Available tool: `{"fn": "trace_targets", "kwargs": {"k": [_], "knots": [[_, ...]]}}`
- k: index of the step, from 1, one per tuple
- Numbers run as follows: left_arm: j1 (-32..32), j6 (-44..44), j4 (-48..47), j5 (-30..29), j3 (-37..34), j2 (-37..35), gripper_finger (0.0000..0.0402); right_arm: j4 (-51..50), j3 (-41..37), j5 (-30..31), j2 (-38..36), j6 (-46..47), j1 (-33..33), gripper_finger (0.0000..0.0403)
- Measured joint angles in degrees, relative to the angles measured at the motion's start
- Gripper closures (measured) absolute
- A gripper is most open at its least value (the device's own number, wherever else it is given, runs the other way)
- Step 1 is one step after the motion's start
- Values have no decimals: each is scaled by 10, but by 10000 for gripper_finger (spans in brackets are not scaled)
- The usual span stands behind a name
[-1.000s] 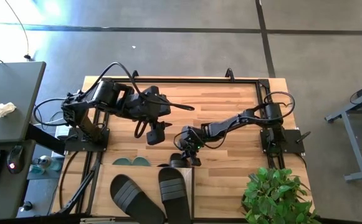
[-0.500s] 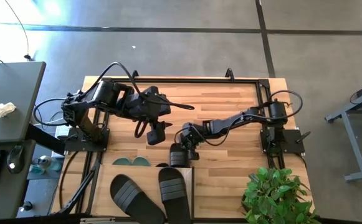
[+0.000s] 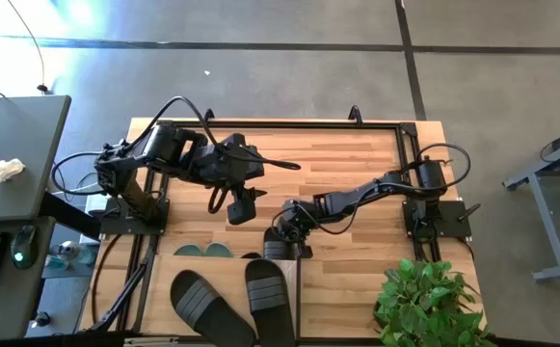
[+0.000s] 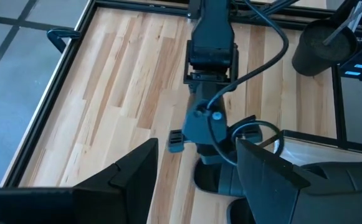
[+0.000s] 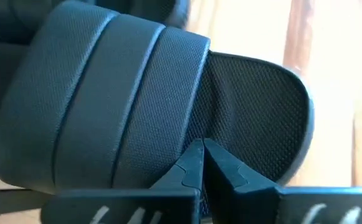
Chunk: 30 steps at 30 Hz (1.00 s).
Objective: Pick and place slides into the shelf
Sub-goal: Put the black slipper under the shelf
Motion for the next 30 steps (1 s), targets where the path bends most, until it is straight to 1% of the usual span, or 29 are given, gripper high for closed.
{"fn": "trace_targets", "kwargs": {"k": [3, 7, 12, 17, 20, 23, 27, 30], "knots": [[0, 0, 0, 0, 0, 0, 202, 13, 0, 2, -5, -3, -2, 403], [0, 0, 0, 0, 0, 0, 202, 18, 0, 37, -31, -19, -14, 403], [0, 0, 0, 0, 0, 0, 202, 18, 1, 45, -59, -22, -45, 403], [0, 0, 0, 0, 0, 0, 202, -16, 1, 15, -52, -15, -90, 403], [0, 0, 0, 0, 0, 0, 202, -37, 0, 11, -52, -15, -108, 403], [0, 0, 0, 0, 0, 0, 202, -39, 0, -21, -52, -6, -125, 403], [0, 0, 0, 0, 0, 0, 202, -63, -1, -32, -29, 1, -130, 403], [0, 0, 0, 0, 0, 0, 202, -43, 0, -56, -12, 13, -128, 403]]}}
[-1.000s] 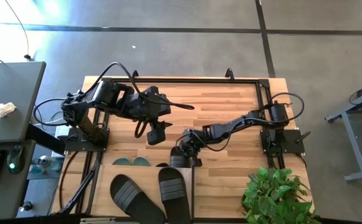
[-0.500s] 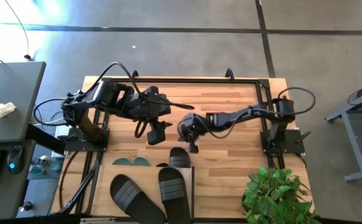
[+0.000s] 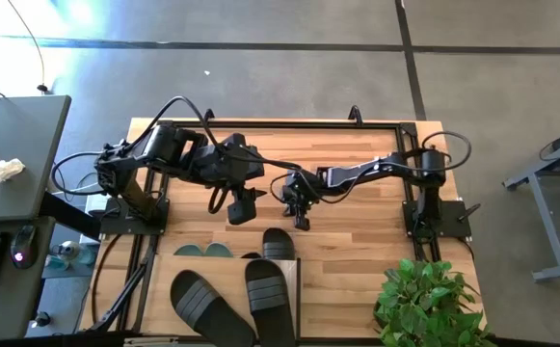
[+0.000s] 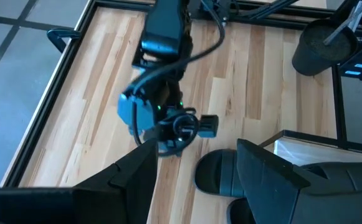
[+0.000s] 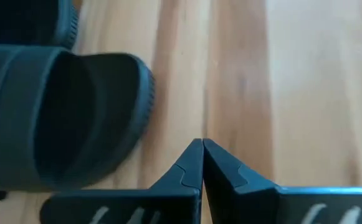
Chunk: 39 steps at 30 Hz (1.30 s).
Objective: Pick and place slides into the shelf
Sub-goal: Put the black slipper under the shelf
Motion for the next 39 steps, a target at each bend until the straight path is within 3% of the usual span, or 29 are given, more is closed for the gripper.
{"fn": "trace_targets", "kwargs": {"k": [6, 18, 39], "knots": [[0, 0, 0, 0, 0, 0, 202, 25, 0, 2, 20, 7, 1, 403], [0, 0, 1, 0, 0, 0, 202, 32, 1, -62, 21, 33, 42, 403], [0, 0, 2, 0, 0, 0, 202, 29, 1, -30, 20, 70, 113, 403]]}}
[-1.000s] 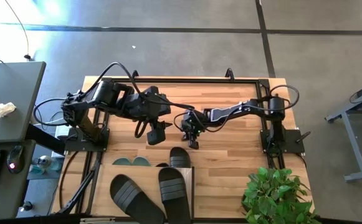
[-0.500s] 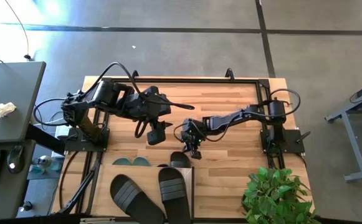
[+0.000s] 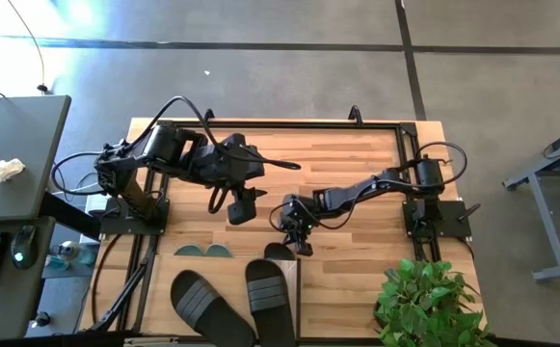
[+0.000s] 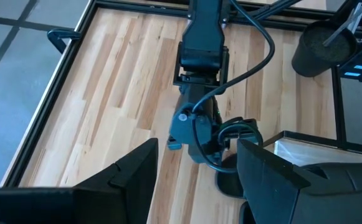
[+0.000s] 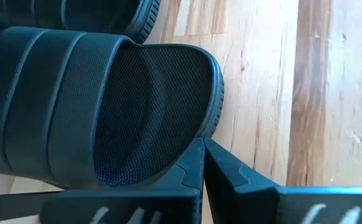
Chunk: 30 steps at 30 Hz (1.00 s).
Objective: Pick and place slides into the shelf
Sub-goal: Put the black slipper under the shelf
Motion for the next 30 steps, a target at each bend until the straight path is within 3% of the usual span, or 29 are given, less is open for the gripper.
{"fn": "trace_targets", "kwargs": {"k": [8, 13, 18, 24, 30], "knots": [[0, -55, 0, 9, 0, 0, 202, -1, 0, 2, 0, 7, 0, 403], [-20, -45, 8, 29, 0, 0, 202, -1, 0, 8, 0, 0, 1, 403], [-102, 15, 72, -29, 0, 0, 202, -1, 0, 10, 0, -4, 1, 403], [-234, 55, 73, -137, 0, 16, 202, -1, 0, 9, 0, -10, -2, 403], [-328, 11, 72, -147, 0, 67, 202, -1, 0, 6, 0, -18, -6, 403]]}}
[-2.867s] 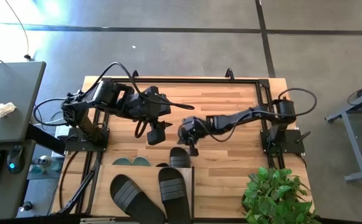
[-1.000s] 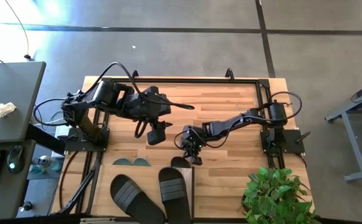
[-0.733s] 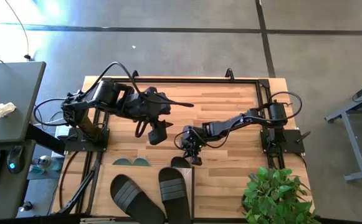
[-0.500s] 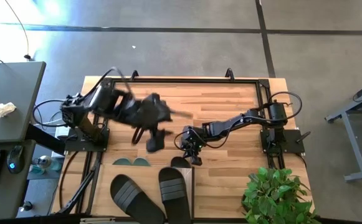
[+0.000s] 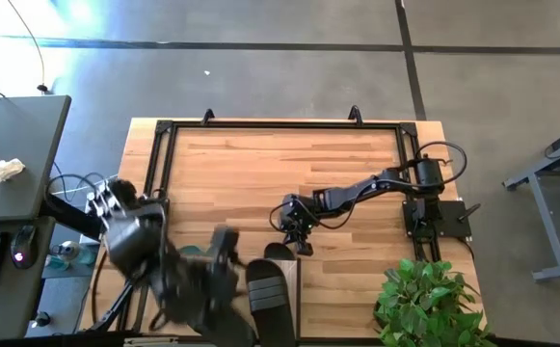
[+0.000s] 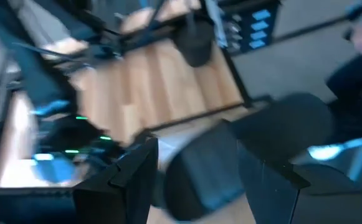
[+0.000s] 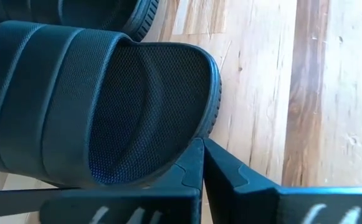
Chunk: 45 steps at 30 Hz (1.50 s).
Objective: Pick and place slides into the shelf
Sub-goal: Put the black slipper under the shelf, then adjust the black slipper under the shelf
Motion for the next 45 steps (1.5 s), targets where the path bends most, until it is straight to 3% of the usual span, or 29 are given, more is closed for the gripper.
{"fn": "trace_targets", "kwargs": {"k": [10, 15, 23, 33, 41, 45], "knots": [[-105, -72, 16, 5, 0, 104, 202, -3, -1, 1, 0, -9, -5, 403], [-123, -175, -4, 19, 0, 135, 202, -3, -1, 2, 0, -9, -5, 403], [-118, -379, -137, 3, 0, 143, 202, -3, -1, 5, 0, -9, -5, 403], [-102, -399, -136, 41, 0, 132, 202, -1, -1, 12, 0, -9, -6, 403], [-99, -359, -136, 14, 0, 129, 202, -1, -1, 64, -3, -20, -11, 403], [-99, -341, -136, -2, 0, 129, 202, 14, 0, 47, -8, -26, -24, 402]]}}
